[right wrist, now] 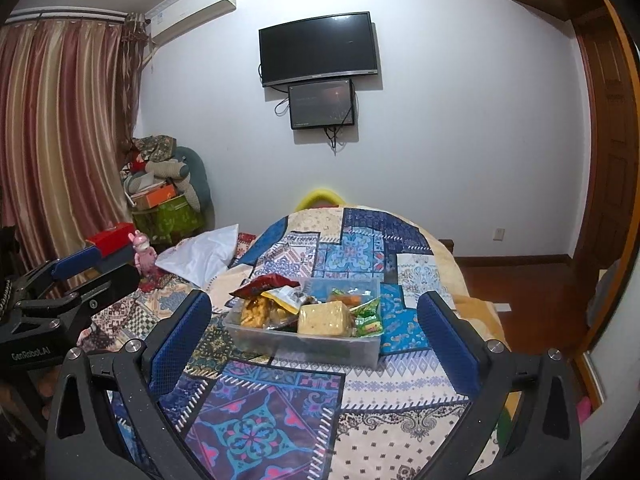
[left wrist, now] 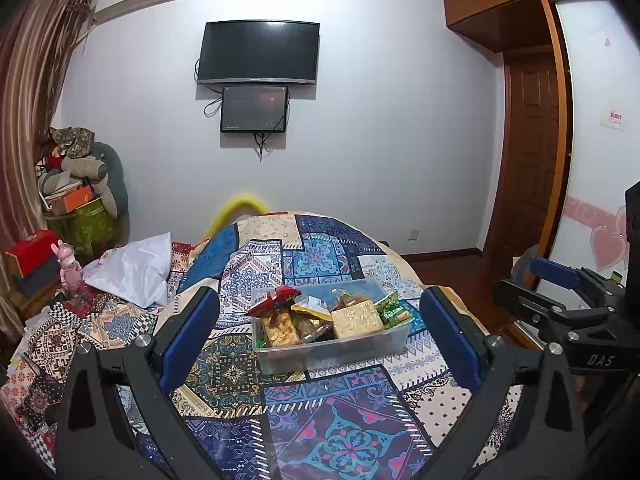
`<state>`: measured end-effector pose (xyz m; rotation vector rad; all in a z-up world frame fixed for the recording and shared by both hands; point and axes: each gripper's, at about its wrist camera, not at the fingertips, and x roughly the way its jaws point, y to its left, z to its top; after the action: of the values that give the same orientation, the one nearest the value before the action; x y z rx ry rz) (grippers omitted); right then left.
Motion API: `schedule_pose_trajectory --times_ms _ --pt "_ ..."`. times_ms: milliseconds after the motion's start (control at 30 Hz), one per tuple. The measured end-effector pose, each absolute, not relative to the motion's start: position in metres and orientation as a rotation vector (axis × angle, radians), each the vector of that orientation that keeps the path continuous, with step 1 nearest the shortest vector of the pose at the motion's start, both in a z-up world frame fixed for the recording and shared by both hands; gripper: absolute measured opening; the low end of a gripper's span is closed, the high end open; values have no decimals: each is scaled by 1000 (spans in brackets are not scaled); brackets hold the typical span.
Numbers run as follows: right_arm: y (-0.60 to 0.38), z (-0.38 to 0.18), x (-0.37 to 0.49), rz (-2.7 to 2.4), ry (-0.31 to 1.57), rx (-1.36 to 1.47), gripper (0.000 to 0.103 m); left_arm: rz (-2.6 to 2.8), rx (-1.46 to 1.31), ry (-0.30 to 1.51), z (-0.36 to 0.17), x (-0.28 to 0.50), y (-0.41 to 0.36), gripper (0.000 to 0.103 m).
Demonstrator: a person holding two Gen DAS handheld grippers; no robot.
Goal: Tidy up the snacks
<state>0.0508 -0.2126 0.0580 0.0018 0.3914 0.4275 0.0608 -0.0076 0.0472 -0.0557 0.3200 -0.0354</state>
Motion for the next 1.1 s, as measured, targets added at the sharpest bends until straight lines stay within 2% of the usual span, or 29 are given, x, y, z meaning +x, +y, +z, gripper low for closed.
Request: schedule_pose_trajectory --times_ms 1100 --pt "-217 61 49 418 394 3 103 -45 -79 357 38 68 -5 101"
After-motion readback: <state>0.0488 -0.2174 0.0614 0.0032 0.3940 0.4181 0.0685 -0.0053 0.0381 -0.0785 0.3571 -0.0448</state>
